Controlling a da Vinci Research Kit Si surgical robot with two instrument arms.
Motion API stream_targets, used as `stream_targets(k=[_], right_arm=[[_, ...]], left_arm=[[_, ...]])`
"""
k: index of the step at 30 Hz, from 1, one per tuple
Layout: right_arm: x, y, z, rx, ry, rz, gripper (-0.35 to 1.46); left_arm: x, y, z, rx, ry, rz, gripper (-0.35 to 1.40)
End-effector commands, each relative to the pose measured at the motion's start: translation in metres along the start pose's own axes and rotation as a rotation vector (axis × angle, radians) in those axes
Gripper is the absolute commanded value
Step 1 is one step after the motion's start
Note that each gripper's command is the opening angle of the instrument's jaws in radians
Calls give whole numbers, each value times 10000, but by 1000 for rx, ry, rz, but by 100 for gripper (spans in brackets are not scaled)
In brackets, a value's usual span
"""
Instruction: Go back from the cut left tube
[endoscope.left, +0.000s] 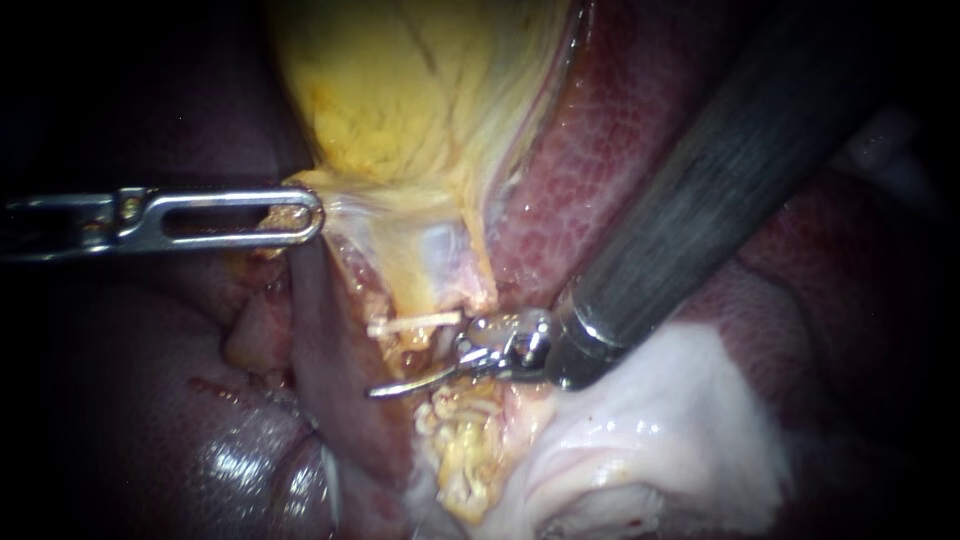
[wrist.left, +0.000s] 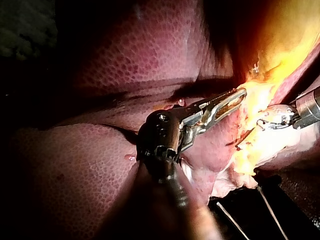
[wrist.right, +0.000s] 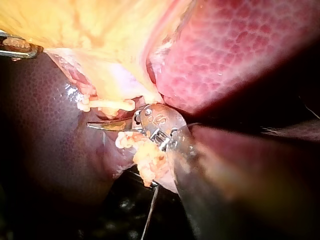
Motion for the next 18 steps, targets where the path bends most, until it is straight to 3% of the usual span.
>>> stream_targets(k=[1,10,12,13,15,18], right_arm=[[0,0,0,0,0,0,-35],[-1,-1,0,-1,0,11,-32],[0,-2,-1,-17,8,12,54],[0,-2,-2,-29,18,12,84],[1,-1,-2,-53,37,14,118],[2,1,-4,-85,60,19,133]], left_arm=[[0,0,0,0,0,0,-35],[1,1,0,0,0,1,-35],[2,1,0,0,0,1,-35],[2,1,0,0,0,1,-35],[2,1,0,0,0,1,-35],[2,1,0,0,0,1,-35]])
